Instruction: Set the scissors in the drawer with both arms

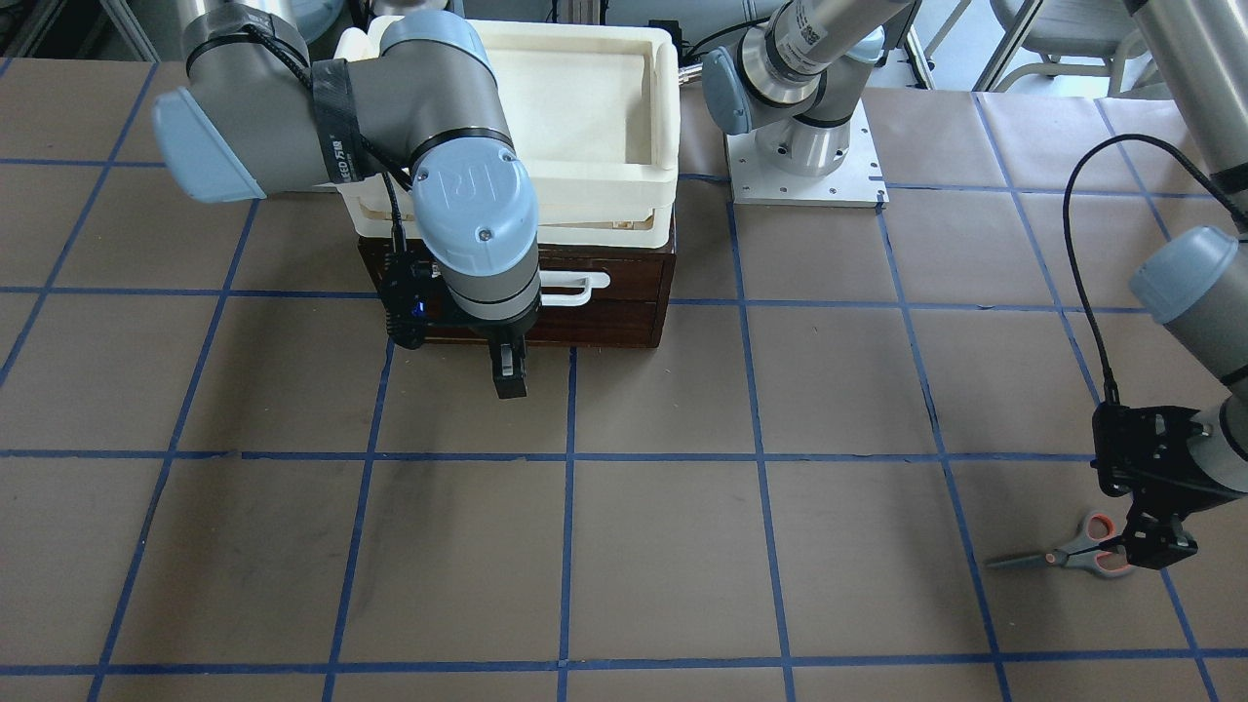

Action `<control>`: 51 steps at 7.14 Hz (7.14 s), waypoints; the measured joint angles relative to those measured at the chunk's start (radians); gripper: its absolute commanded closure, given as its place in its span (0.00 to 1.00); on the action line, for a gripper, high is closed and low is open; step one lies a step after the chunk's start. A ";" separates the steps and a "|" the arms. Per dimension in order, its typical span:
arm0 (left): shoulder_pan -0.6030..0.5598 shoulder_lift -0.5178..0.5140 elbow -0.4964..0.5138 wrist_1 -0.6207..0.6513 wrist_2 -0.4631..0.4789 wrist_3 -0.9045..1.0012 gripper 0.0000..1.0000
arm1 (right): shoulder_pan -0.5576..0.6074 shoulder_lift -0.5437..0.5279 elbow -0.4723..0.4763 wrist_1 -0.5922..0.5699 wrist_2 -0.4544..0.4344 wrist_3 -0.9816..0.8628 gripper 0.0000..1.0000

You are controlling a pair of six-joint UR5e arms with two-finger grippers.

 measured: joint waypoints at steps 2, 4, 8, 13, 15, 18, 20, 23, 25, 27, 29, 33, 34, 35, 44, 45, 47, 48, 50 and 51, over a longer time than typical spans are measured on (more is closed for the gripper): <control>0.013 -0.064 0.010 0.051 -0.002 0.000 0.02 | 0.001 0.022 0.000 0.013 0.036 0.031 0.00; 0.014 -0.101 0.001 0.105 -0.003 -0.046 0.03 | 0.001 0.029 0.000 0.046 0.049 0.035 0.00; 0.032 -0.129 -0.046 0.222 -0.057 -0.056 0.08 | 0.000 0.039 -0.002 0.090 0.049 0.035 0.00; 0.038 -0.147 -0.047 0.226 -0.061 -0.058 0.16 | 0.000 0.053 -0.001 0.112 0.048 0.035 0.00; 0.038 -0.153 -0.046 0.233 -0.060 -0.057 0.30 | 0.000 0.064 0.005 0.112 0.049 0.035 0.00; 0.038 -0.166 -0.046 0.266 -0.052 -0.056 0.62 | 0.000 0.080 0.007 0.109 0.049 0.030 0.00; 0.038 -0.164 -0.046 0.275 -0.048 -0.058 0.64 | 0.000 0.089 0.007 0.100 0.048 0.020 0.00; 0.038 -0.151 -0.046 0.276 -0.048 -0.056 0.64 | 0.000 0.092 0.003 0.043 0.043 -0.015 0.00; 0.038 -0.148 -0.046 0.275 -0.047 -0.058 0.29 | -0.001 0.093 -0.001 -0.001 0.034 -0.040 0.00; 0.039 -0.148 -0.046 0.270 -0.046 -0.064 0.22 | -0.007 0.093 -0.008 -0.031 0.031 -0.071 0.00; 0.040 -0.151 -0.046 0.268 -0.047 -0.065 0.24 | -0.010 0.105 -0.033 -0.048 0.017 -0.096 0.00; 0.058 -0.157 -0.046 0.268 -0.054 -0.053 0.47 | -0.013 0.145 -0.095 -0.051 0.008 -0.105 0.00; 0.059 -0.158 -0.046 0.268 -0.055 -0.052 0.48 | -0.016 0.149 -0.106 -0.052 0.008 -0.114 0.00; 0.059 -0.157 -0.046 0.268 -0.056 -0.052 0.51 | -0.023 0.151 -0.114 -0.055 0.009 -0.129 0.00; 0.026 -0.107 -0.045 0.232 -0.056 -0.090 0.97 | -0.053 0.222 -0.204 -0.095 0.014 -0.206 0.00; 0.010 -0.065 -0.045 0.186 -0.057 -0.102 1.00 | -0.057 0.229 -0.213 -0.096 0.014 -0.217 0.00; -0.029 0.041 -0.045 0.085 -0.065 -0.117 1.00 | -0.061 0.236 -0.221 -0.097 0.014 -0.232 0.00; -0.053 0.090 -0.045 0.038 -0.068 -0.119 1.00 | -0.063 0.240 -0.224 -0.098 0.012 -0.243 0.00; -0.107 0.189 -0.044 -0.060 -0.079 -0.123 1.00 | -0.072 0.251 -0.231 -0.111 0.011 -0.255 0.00; -0.133 0.242 -0.043 -0.113 -0.094 -0.128 1.00 | -0.074 0.256 -0.240 -0.115 0.012 -0.257 0.00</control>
